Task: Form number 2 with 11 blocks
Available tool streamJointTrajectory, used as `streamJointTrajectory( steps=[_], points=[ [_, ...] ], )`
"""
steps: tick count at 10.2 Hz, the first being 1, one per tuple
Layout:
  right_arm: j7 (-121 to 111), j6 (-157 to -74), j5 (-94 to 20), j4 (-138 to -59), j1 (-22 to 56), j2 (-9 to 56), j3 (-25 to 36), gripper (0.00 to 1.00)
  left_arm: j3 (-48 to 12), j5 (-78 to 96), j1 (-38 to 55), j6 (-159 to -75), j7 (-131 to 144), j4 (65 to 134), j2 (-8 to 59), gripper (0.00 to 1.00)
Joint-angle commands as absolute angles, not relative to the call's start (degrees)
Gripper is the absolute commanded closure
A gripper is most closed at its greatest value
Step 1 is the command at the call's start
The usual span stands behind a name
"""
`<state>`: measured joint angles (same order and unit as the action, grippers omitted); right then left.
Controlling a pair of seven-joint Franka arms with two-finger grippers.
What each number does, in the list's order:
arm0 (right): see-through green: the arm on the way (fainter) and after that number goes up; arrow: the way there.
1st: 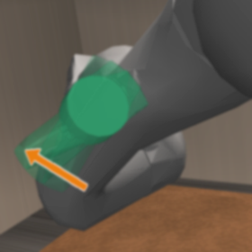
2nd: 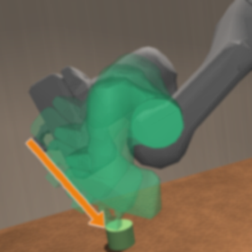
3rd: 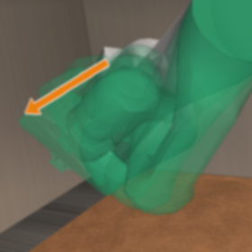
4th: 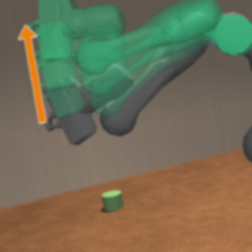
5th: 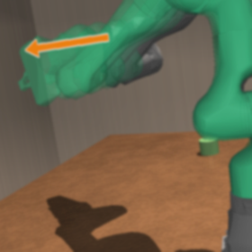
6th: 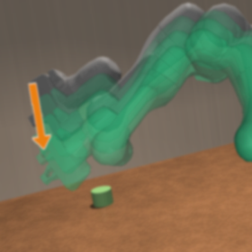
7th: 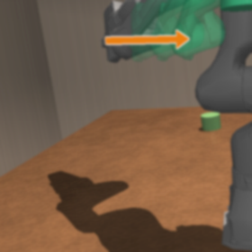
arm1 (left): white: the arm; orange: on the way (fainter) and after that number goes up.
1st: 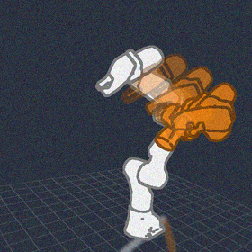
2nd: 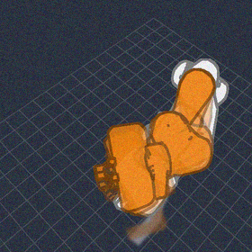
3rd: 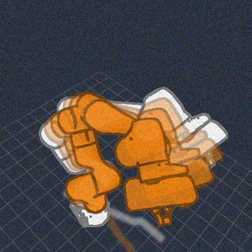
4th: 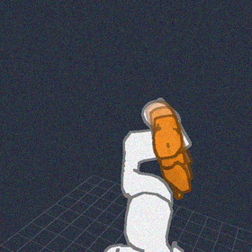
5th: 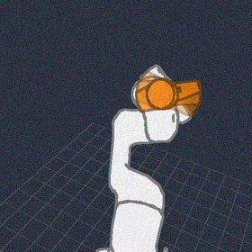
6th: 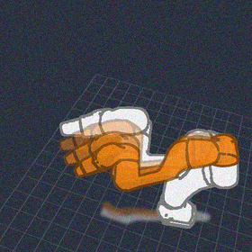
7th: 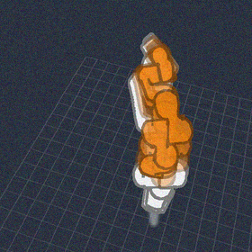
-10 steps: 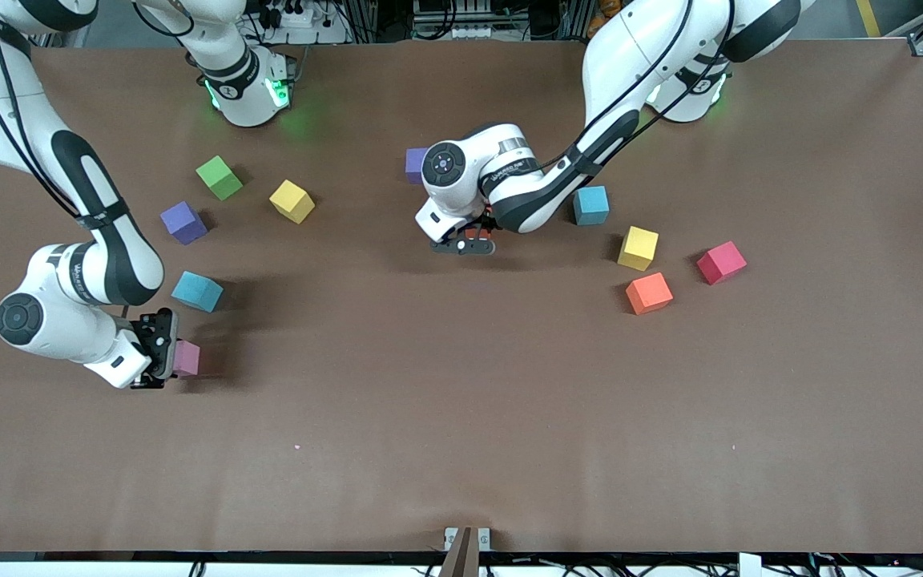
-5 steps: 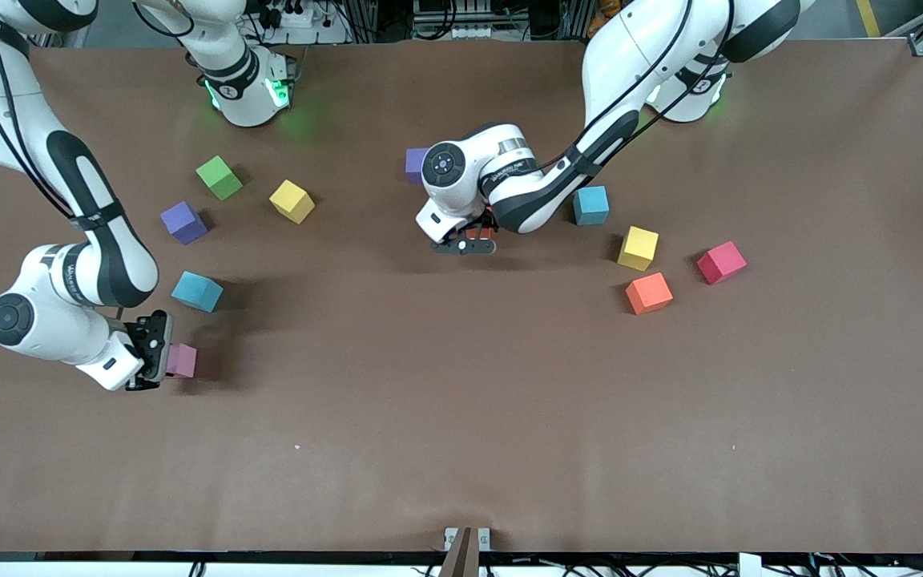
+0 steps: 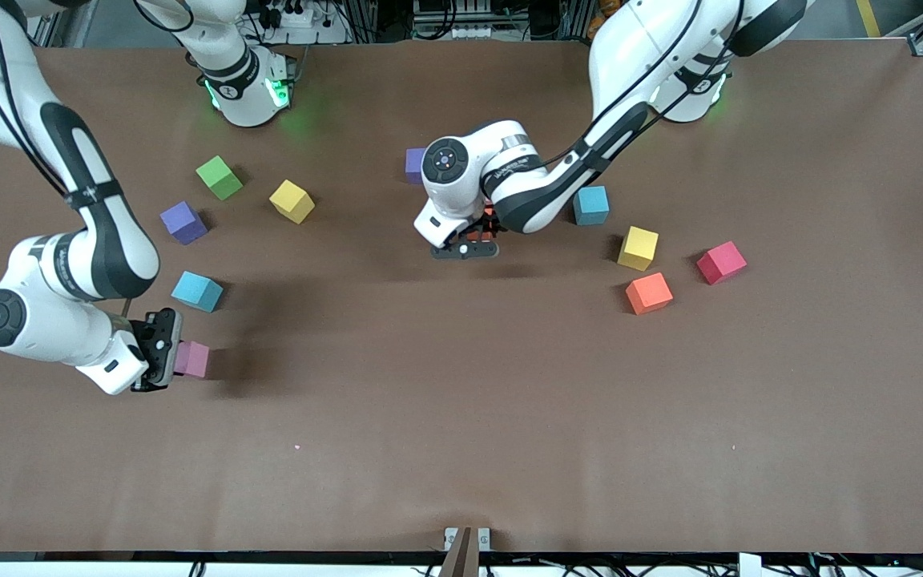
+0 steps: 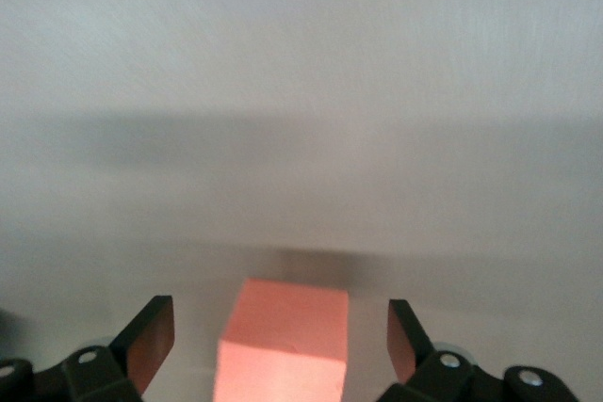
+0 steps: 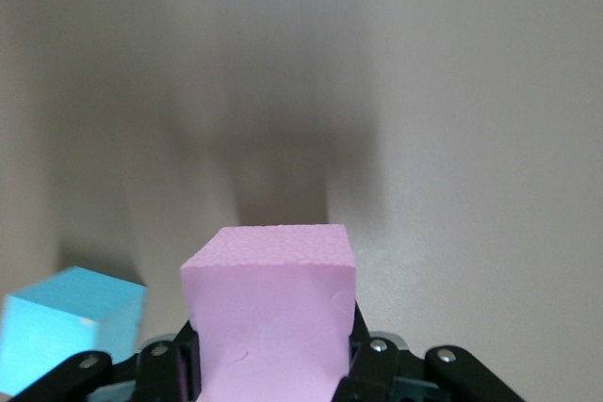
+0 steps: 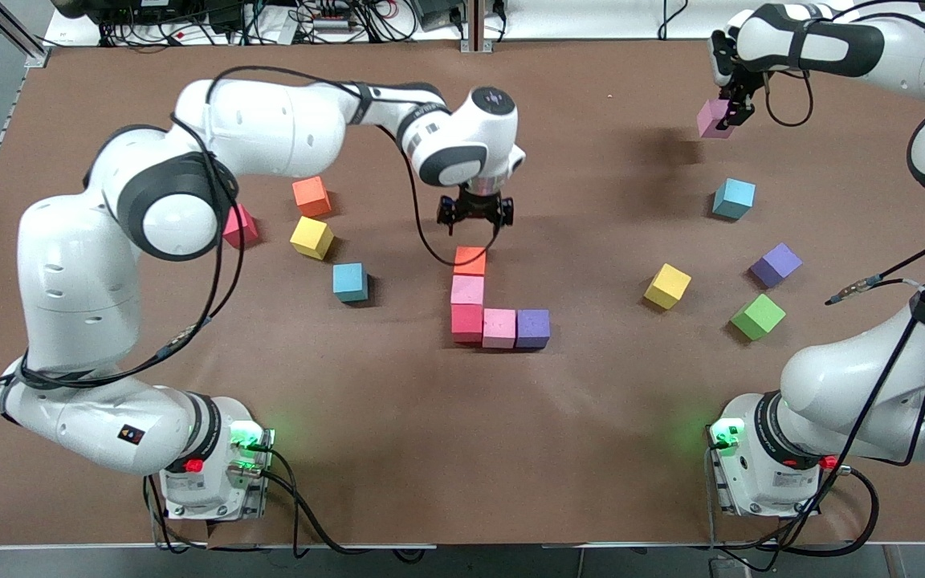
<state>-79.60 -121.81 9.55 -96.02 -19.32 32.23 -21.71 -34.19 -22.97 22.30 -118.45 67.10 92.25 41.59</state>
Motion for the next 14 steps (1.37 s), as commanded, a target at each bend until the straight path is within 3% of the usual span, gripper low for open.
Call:
streamJointTrajectory(
  steps=[1,3,9,11,14],
  points=[
    [-73.93,-118.75,8.53,-97.47,-16.11,29.54,-21.71,0.5,-34.19,-21.89,18.12,-116.37,70.03,93.16,37.02,0.0],
    [-71.64,-119.26,7.74,-100.18,-12.5,28.04,-21.8,0.5,-34.19,-21.88,14.09,-110.15,71.1,94.39,34.12,0.0],
    [-61.53,-124.54,7.3,-104.32,5.51,23.56,-21.71,0.48,-35.68,-20.57,-6.13,-109.77,69.79,98.16,29.27,0.0],
    [-54.1,-123.93,6.86,-105.2,11.05,22.24,-21.71,0.48,-38.65,-20.92,-12.35,-113.35,68.3,104.81,27.35,0.0],
    [-45.29,-124.36,6.77,-105.2,19.31,22.5,-21.1,0.49,-48.49,-21.35,-25.72,-121.0,64.6,115.9,22.68,0.0]
  ],
)
